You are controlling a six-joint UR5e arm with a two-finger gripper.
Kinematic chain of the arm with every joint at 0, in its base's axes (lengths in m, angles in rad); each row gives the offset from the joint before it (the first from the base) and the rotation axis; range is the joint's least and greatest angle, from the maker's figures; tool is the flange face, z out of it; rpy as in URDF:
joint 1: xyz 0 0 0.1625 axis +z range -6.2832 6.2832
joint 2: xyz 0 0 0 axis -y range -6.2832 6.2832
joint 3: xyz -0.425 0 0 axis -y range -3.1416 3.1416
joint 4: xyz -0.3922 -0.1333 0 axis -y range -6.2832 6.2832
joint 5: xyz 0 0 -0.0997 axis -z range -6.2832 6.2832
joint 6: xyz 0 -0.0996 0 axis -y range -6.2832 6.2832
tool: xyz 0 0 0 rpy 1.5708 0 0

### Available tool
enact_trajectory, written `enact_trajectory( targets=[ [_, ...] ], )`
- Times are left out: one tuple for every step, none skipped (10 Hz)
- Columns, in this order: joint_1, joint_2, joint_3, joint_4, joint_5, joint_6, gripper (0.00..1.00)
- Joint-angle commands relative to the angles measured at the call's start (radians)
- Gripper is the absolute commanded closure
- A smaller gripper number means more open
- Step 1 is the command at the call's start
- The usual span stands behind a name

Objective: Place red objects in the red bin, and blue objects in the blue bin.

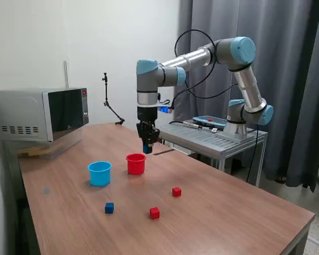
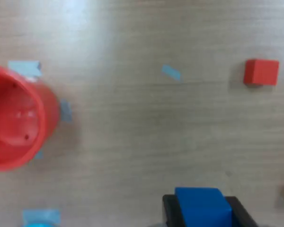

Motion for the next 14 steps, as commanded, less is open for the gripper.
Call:
enact_trajectory(
  targets=[
    [-0.037,0.007,-0.133,0.107,-0.007,-0.015,1.00],
    [-0.069,0.008,-0.138,0.108,-0.004,-0.015,1.00],
    [-0.089,0.019,-0.141,0.108,-0.004,-0.019,1.00],
    [-0.097,0.037,-0.150,0.108,-0.003,-0.037,1.00],
    [-0.097,0.065,-0.170,0.108,-0.003,-0.040,1.00],
    [-0.097,0.089,-0.188,0.108,0.000,-0.040,1.00],
    [-0.098,0.111,-0.213,0.108,0.002,-0.042,1.00],
    [-0.098,0.140,-0.248,0.108,0.004,-0.040,1.00],
    [-0.098,0.154,-0.259,0.106,0.004,-0.040,1.00],
    [-0.100,0.166,-0.259,0.103,0.004,-0.040,1.00],
    [-0.106,0.178,-0.261,0.097,0.004,-0.040,1.00],
    [-0.114,0.192,-0.265,0.086,0.004,-0.040,1.00],
    [-0.121,0.209,-0.279,0.080,0.004,-0.040,1.00],
    [-0.127,0.224,-0.299,0.080,0.004,-0.040,1.00]
  ],
)
